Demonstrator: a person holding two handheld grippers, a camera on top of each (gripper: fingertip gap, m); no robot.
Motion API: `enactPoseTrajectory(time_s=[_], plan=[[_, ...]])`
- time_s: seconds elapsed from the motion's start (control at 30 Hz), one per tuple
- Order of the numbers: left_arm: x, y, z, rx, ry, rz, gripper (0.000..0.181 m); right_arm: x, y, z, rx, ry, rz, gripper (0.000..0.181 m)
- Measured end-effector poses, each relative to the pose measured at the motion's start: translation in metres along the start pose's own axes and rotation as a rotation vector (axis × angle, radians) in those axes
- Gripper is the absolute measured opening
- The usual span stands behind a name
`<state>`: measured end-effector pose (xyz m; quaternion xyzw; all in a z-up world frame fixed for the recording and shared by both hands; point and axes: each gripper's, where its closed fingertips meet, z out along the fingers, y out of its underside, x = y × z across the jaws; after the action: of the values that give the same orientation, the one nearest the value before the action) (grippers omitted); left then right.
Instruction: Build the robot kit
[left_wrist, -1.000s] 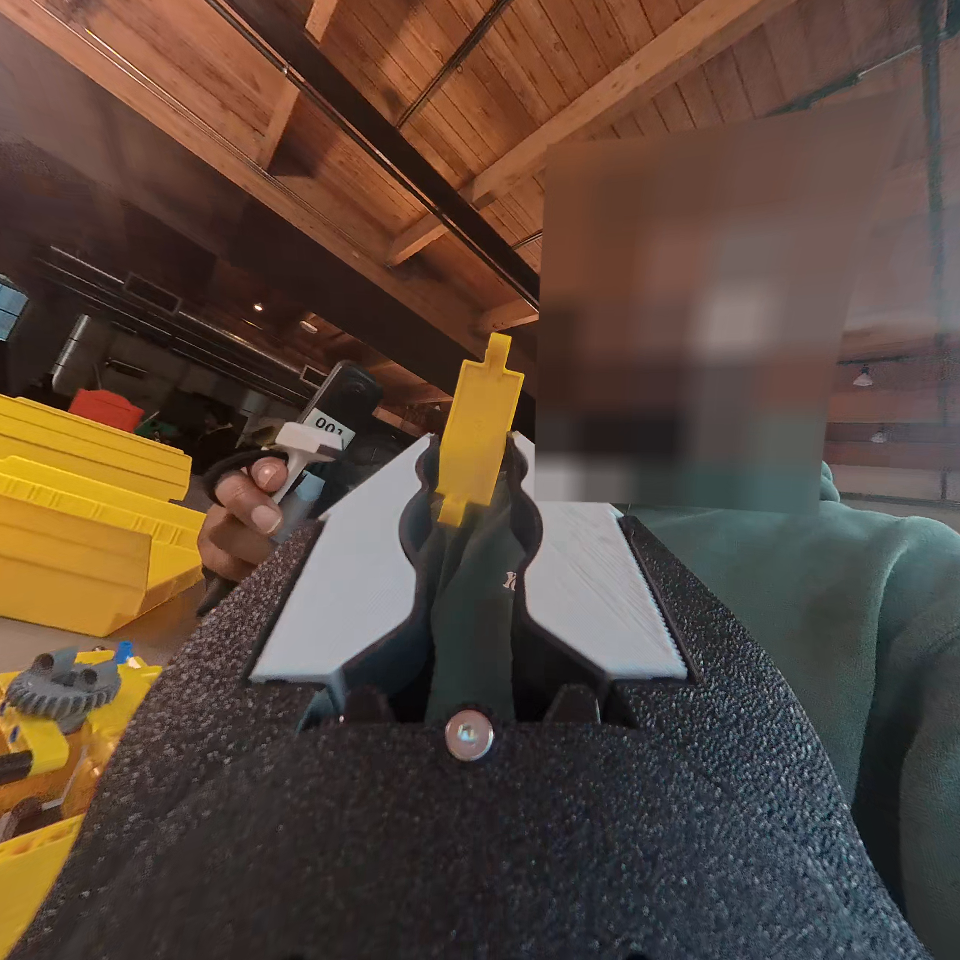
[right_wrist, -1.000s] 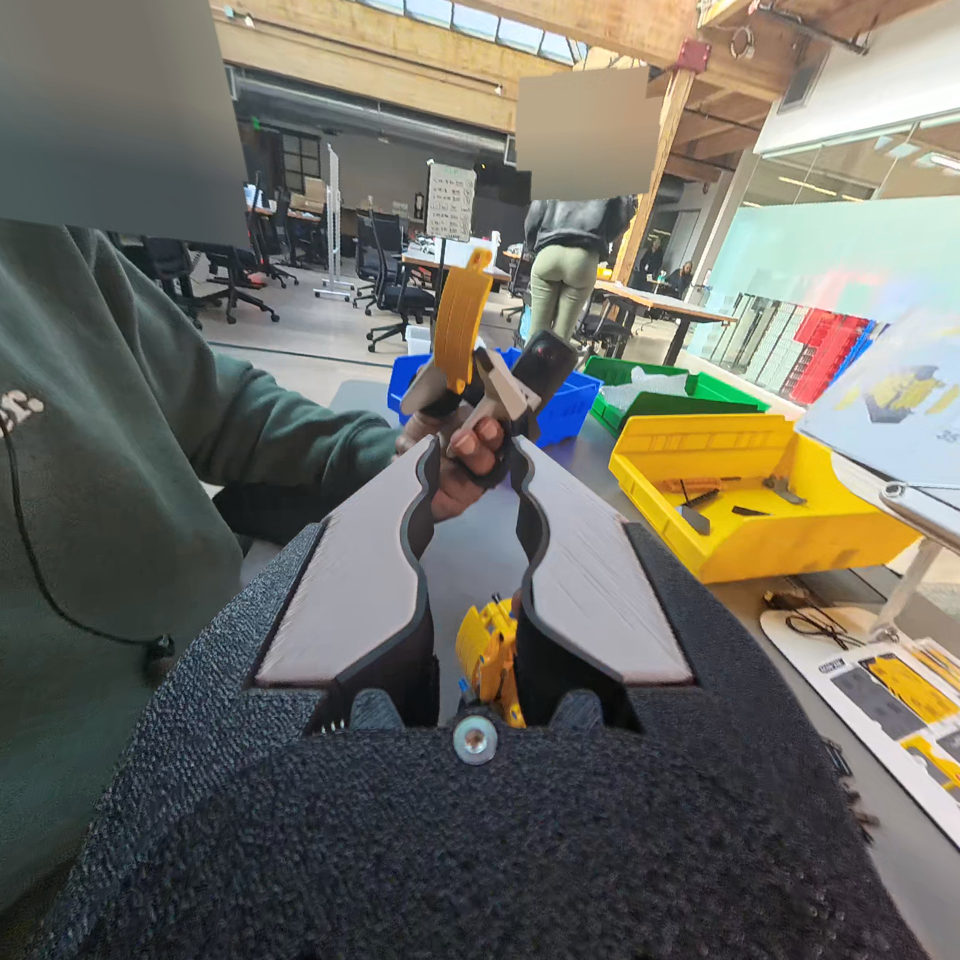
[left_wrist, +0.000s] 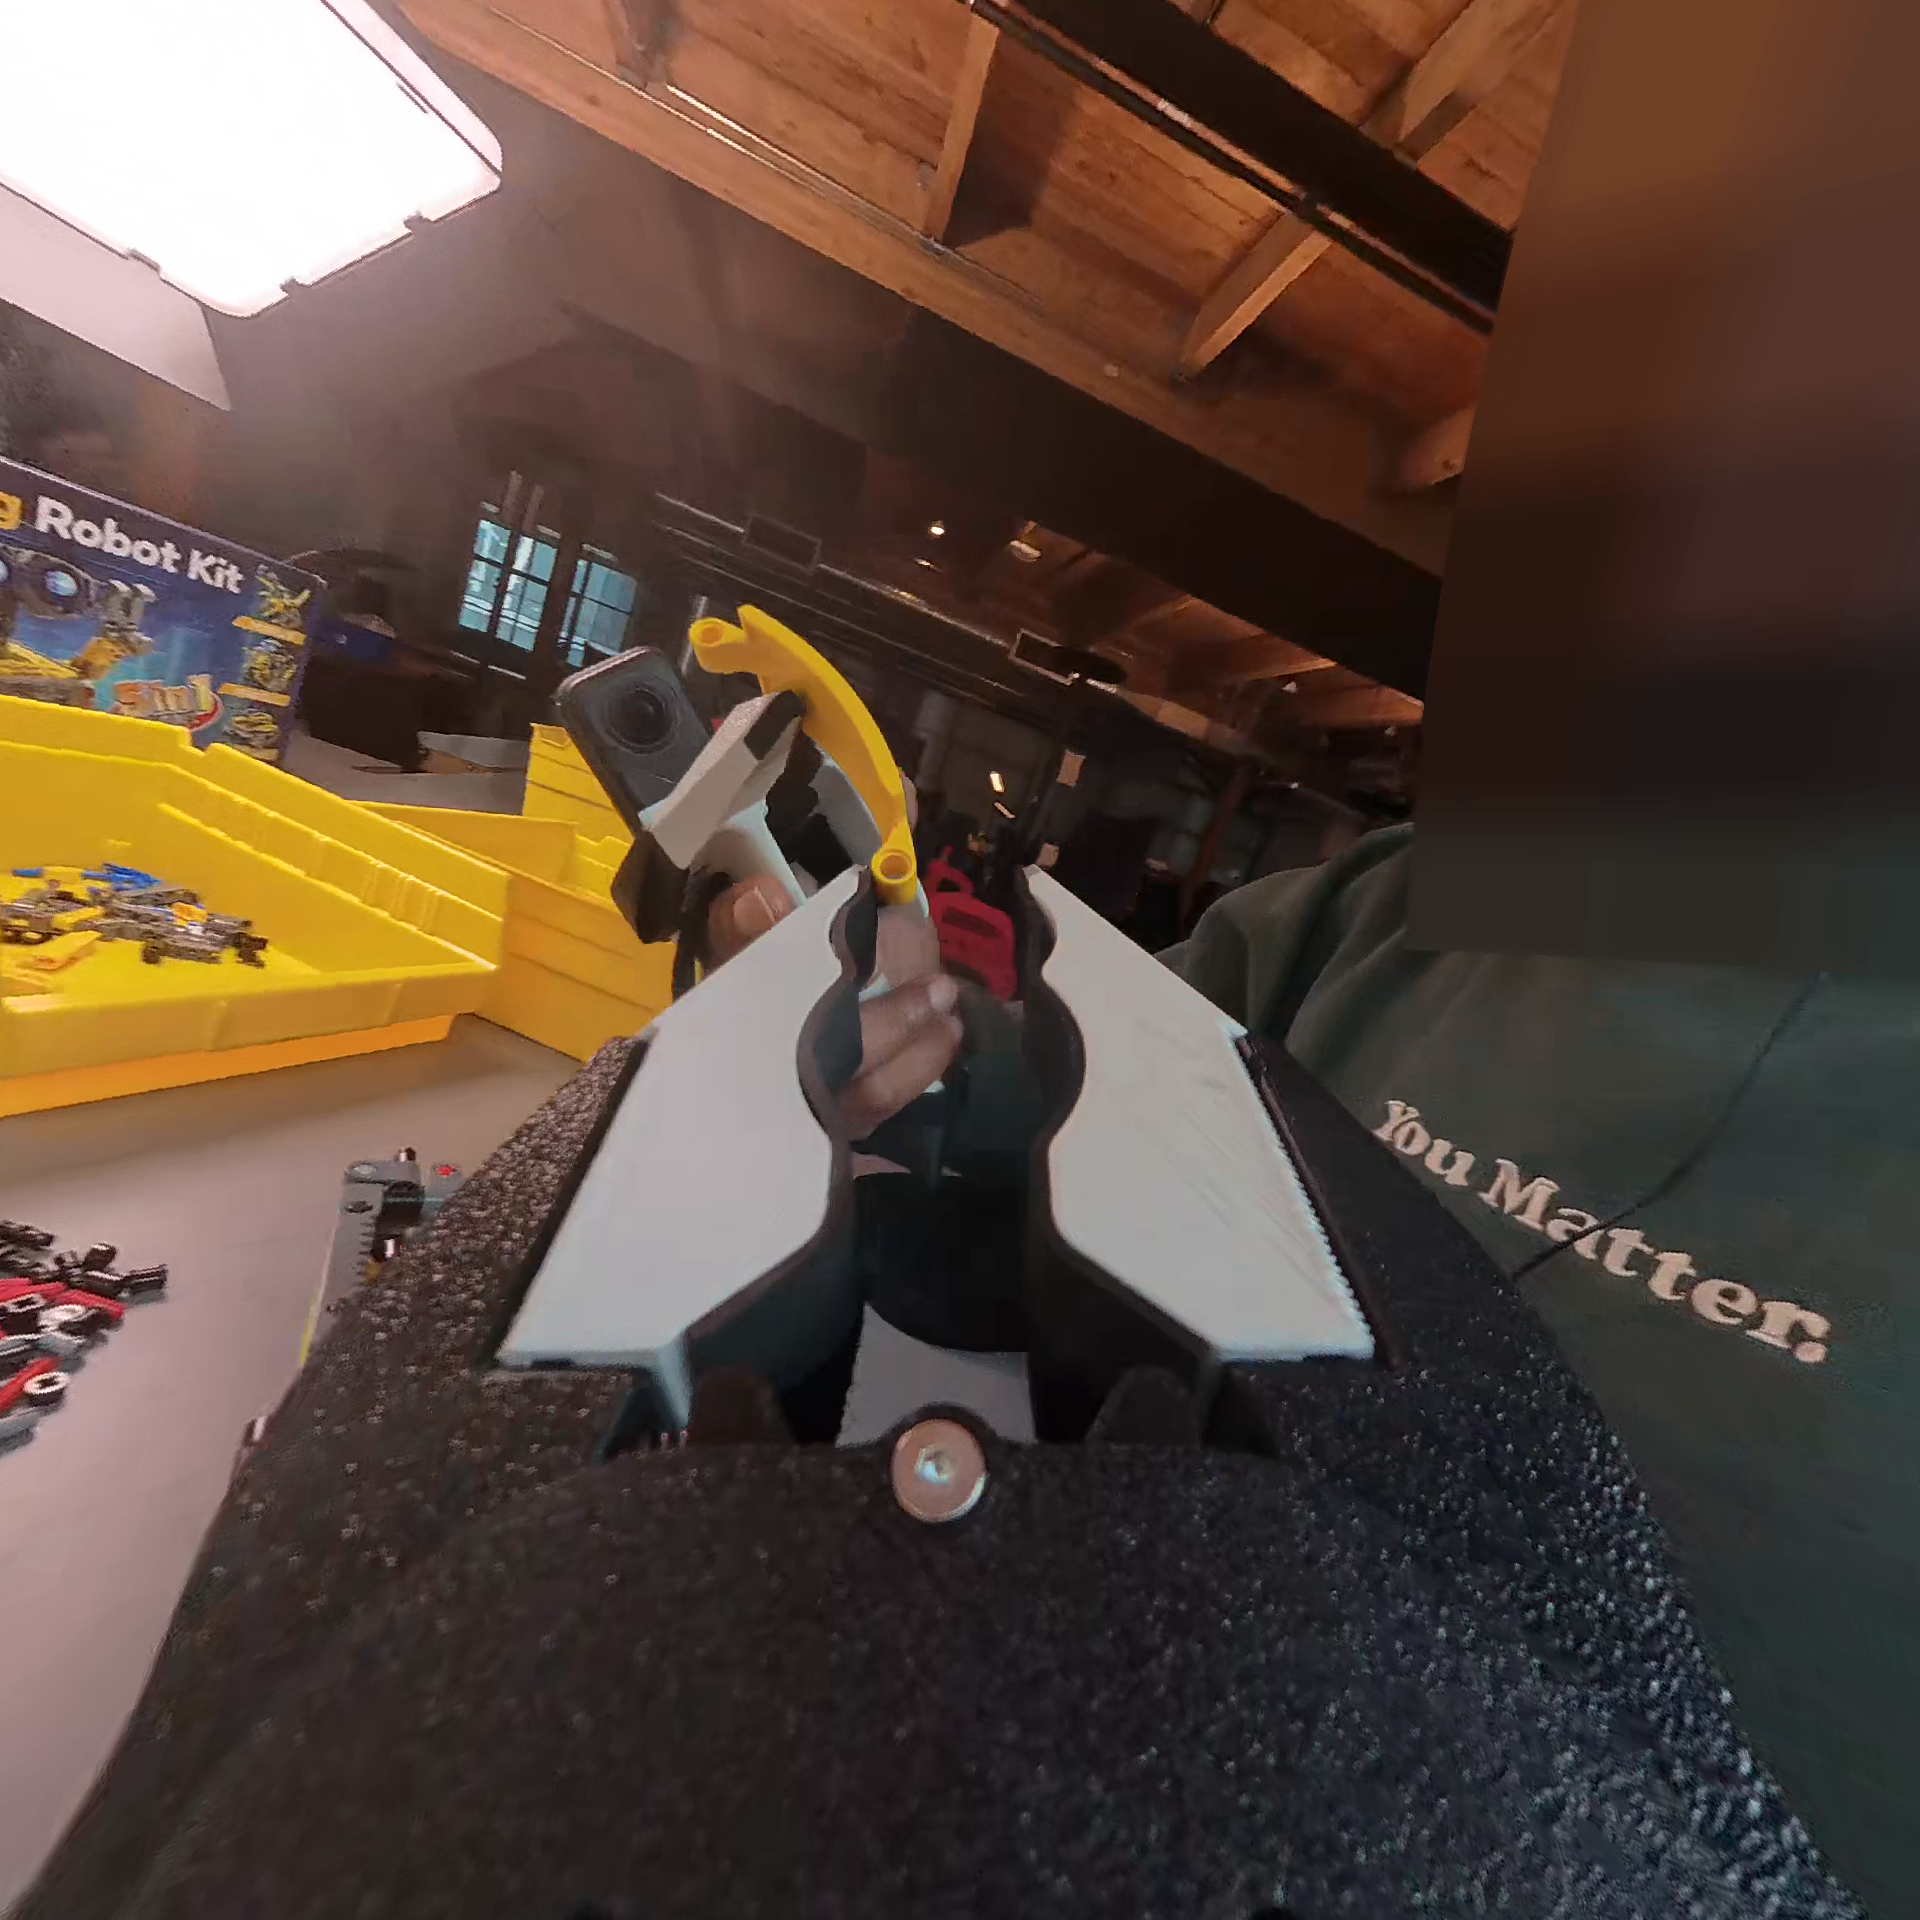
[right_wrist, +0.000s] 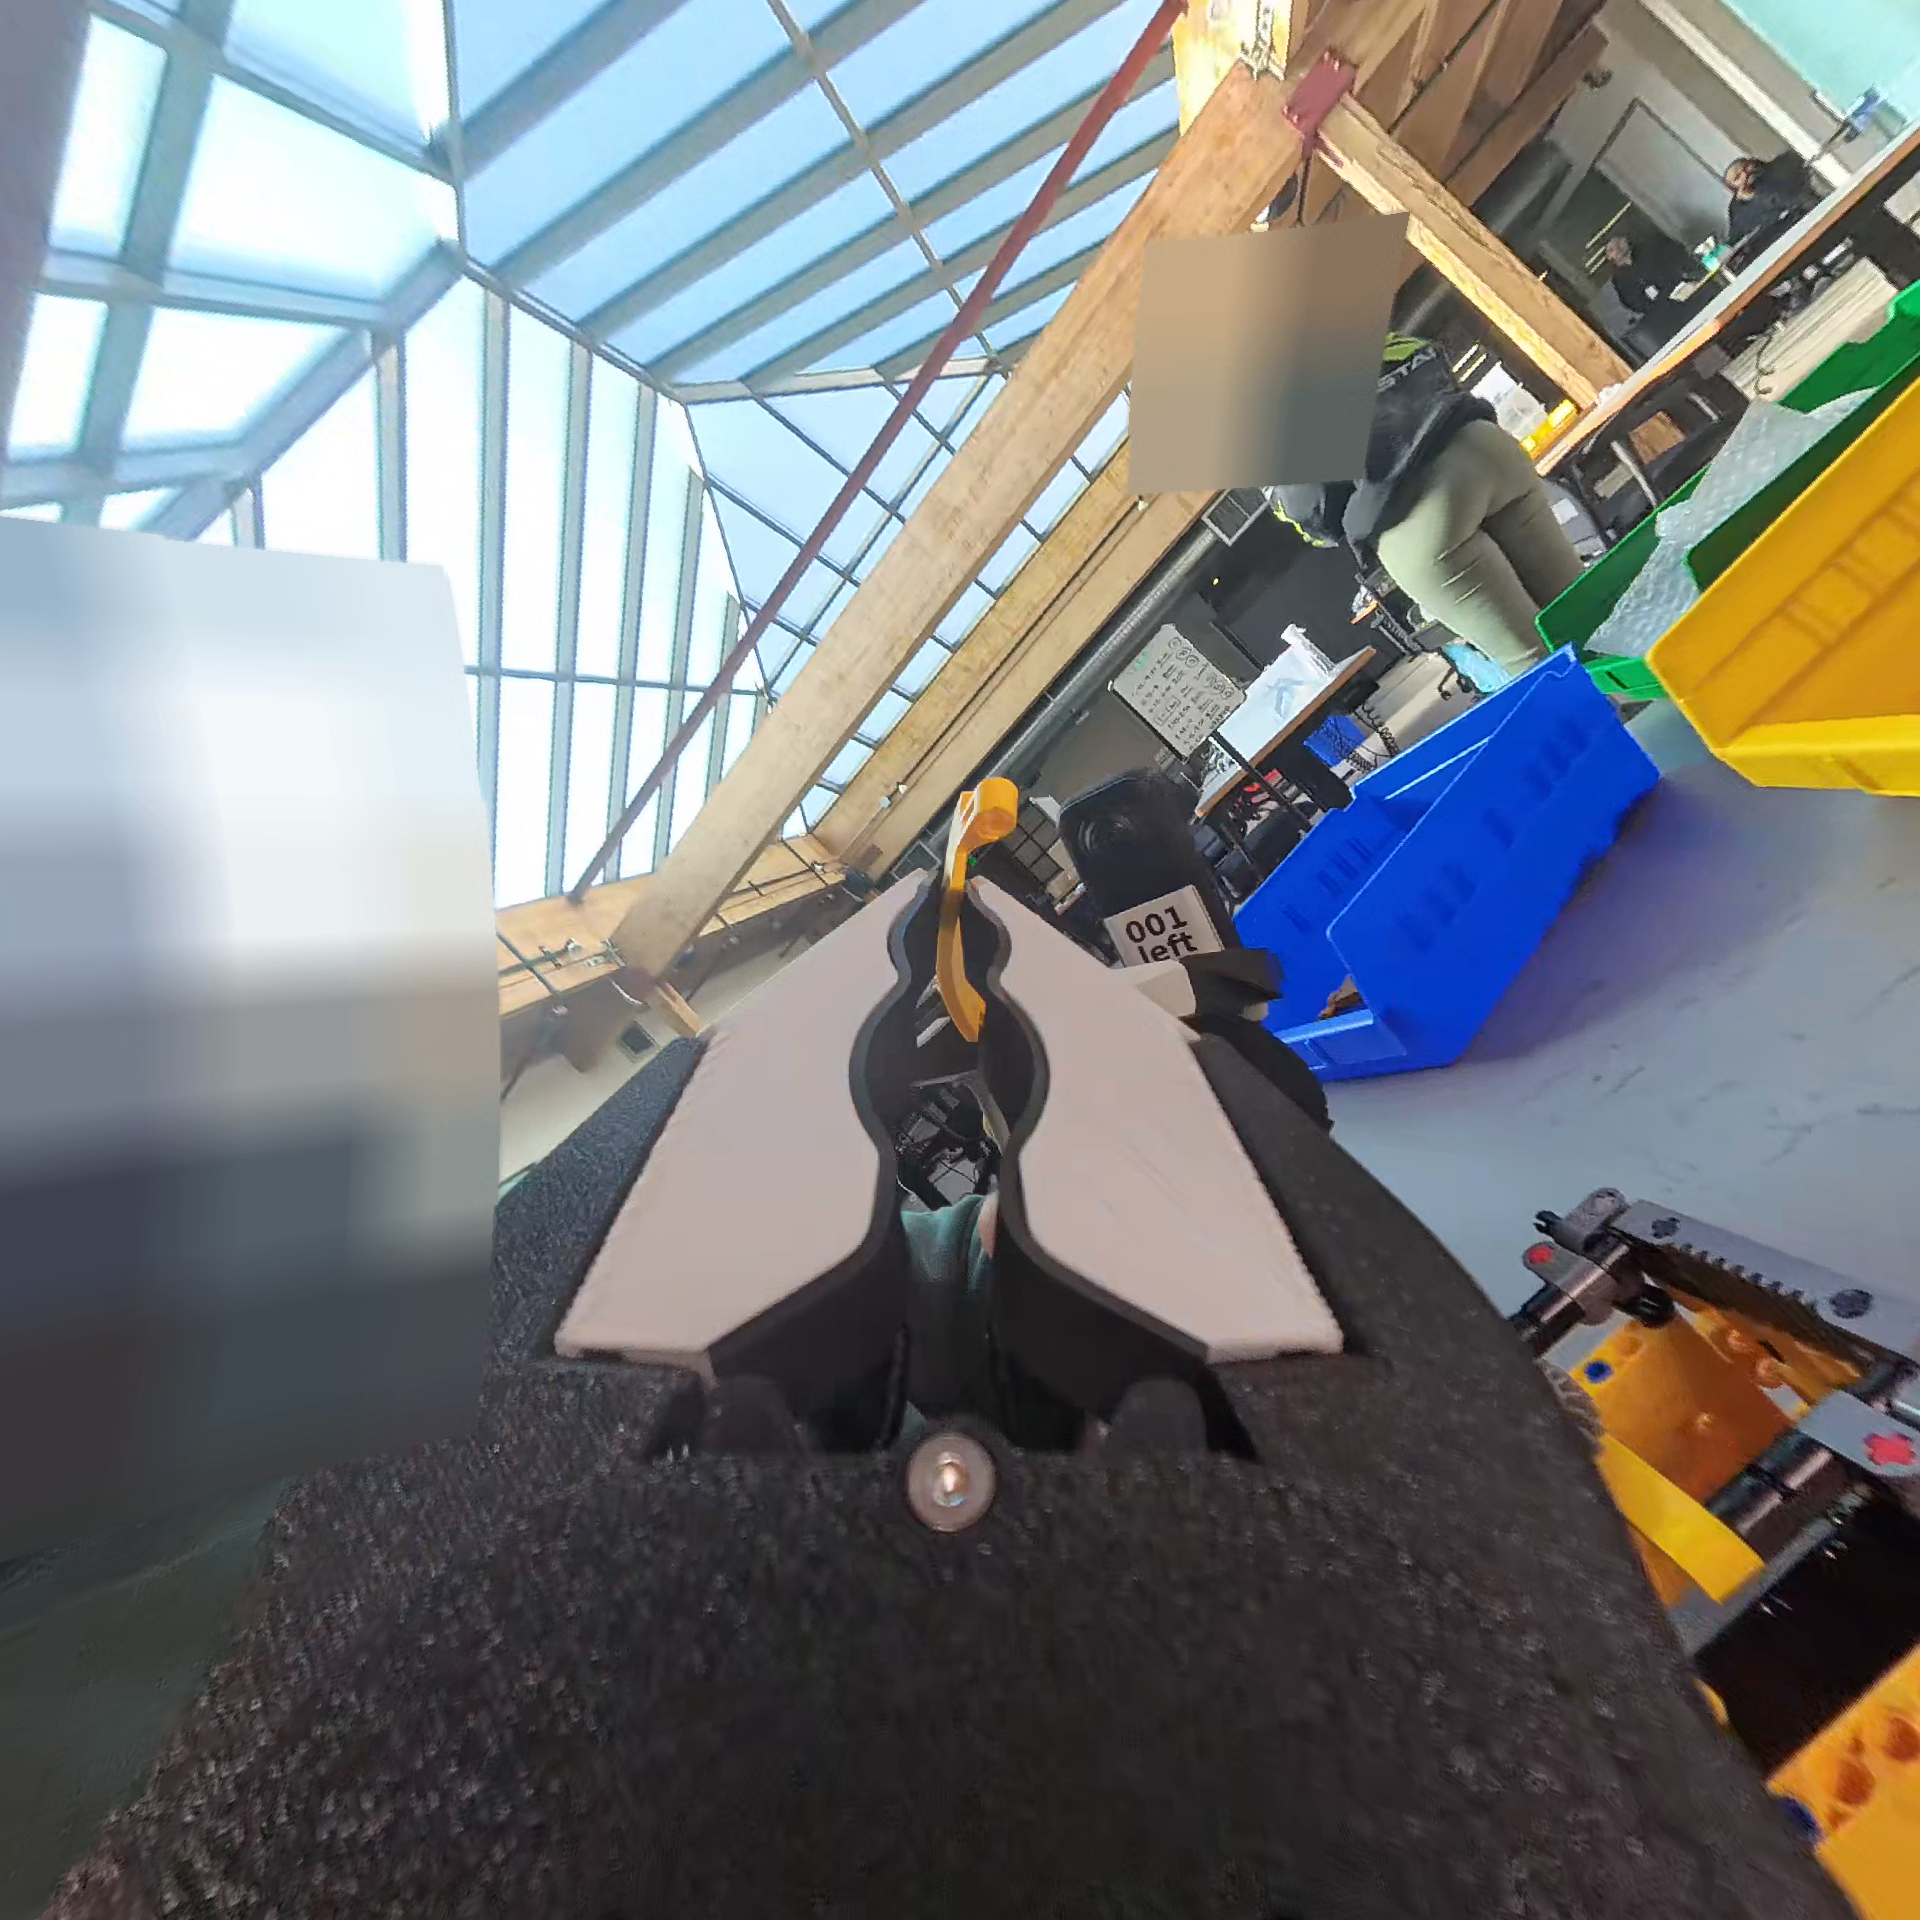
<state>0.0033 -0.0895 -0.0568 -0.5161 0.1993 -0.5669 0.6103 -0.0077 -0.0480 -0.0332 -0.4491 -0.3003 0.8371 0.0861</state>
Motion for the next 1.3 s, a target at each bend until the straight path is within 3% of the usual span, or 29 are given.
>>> enactPoseTrajectory(time_s=[0.13,0.3,0.57,0.73,0.9,1.03,1.1,1.2,1.3], plan=[[-0.004,-0.003,0.003,-0.045,-0.122,0.144,0.006,-0.004,0.0,0.001,0.015,-0.031,0.006,0.003],[0.001,-0.01,0.001,-0.053,-0.135,0.184,0.006,-0.009,0.007,-0.002,-0.027,-0.087,-0.003,0.005],[0.022,0.001,0.013,-0.139,-0.105,0.366,0.006,-0.03,0.032,-0.018,-0.154,-0.205,-0.255,0.005],[0.024,0.0,0.016,-0.146,-0.124,0.391,0.006,-0.027,0.037,-0.023,-0.189,-0.197,-0.294,0.007],[0.021,-0.002,0.015,-0.164,-0.133,0.313,0.006,-0.009,0.038,-0.028,-0.223,-0.105,-0.373,0.019],[0.003,0.008,0.007,-0.267,-0.224,0.248,0.006,0.005,0.021,-0.044,-0.296,0.106,-0.684,0.037],[-0.008,0.019,0.005,-0.341,-0.28,0.235,0.006,-0.001,0.017,-0.048,-0.365,0.199,-0.91,0.033],[-0.01,0.034,0.01,-0.423,-0.291,0.229,0.006,0.005,0.039,-0.048,-0.57,0.295,-1.142,0.024],[-0.007,0.043,0.018,-0.481,-0.307,0.305,0.006,0.008,0.06,-0.042,-0.611,0.255,-1.129,0.007]])
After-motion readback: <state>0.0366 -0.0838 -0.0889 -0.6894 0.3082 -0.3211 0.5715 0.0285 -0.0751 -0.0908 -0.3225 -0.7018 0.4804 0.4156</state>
